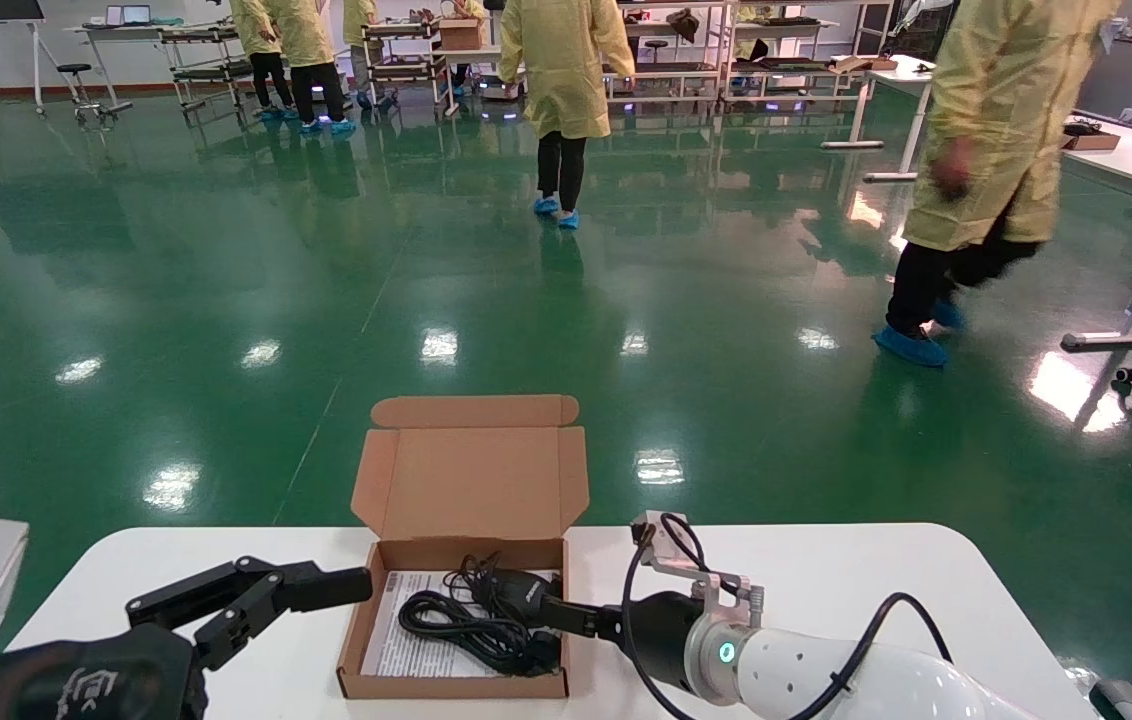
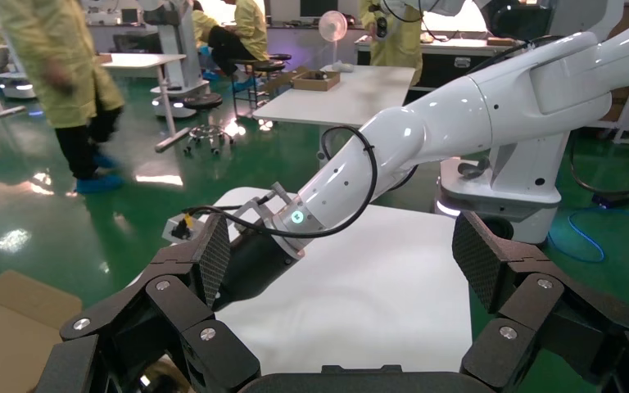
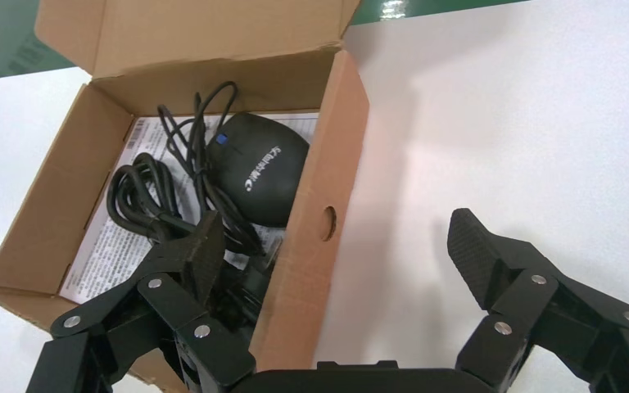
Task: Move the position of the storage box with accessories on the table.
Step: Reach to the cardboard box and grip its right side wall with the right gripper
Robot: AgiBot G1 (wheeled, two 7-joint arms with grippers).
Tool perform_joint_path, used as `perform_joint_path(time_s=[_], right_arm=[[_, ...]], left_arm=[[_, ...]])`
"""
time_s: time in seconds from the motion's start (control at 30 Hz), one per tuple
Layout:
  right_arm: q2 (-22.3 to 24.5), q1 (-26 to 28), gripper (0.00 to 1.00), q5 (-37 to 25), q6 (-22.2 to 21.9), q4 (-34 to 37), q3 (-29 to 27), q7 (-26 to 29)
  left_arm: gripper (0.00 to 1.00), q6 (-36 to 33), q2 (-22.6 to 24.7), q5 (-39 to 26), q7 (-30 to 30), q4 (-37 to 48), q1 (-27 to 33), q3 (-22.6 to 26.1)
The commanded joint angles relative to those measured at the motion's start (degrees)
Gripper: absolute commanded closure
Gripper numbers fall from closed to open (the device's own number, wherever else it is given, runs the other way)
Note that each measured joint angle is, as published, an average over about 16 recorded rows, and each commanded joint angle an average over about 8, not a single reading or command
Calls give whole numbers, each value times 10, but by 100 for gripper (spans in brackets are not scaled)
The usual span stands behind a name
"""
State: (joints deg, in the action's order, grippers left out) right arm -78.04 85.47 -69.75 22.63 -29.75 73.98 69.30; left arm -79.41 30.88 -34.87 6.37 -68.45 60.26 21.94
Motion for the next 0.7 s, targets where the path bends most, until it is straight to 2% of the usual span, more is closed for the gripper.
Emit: perform_joint_path(time_s=[0.03,0.3,0.7], right_arm=[[0,-1,91,3,-3,1,4,1],[0,-4,100,18,-1,-4,16,1],[1,-2,100,39,-3,-1,28,-9]], left_arm=[[0,0,0,0,0,0,0,0],[0,0,0,0,0,0,0,0],[0,0,0,0,0,0,0,0]])
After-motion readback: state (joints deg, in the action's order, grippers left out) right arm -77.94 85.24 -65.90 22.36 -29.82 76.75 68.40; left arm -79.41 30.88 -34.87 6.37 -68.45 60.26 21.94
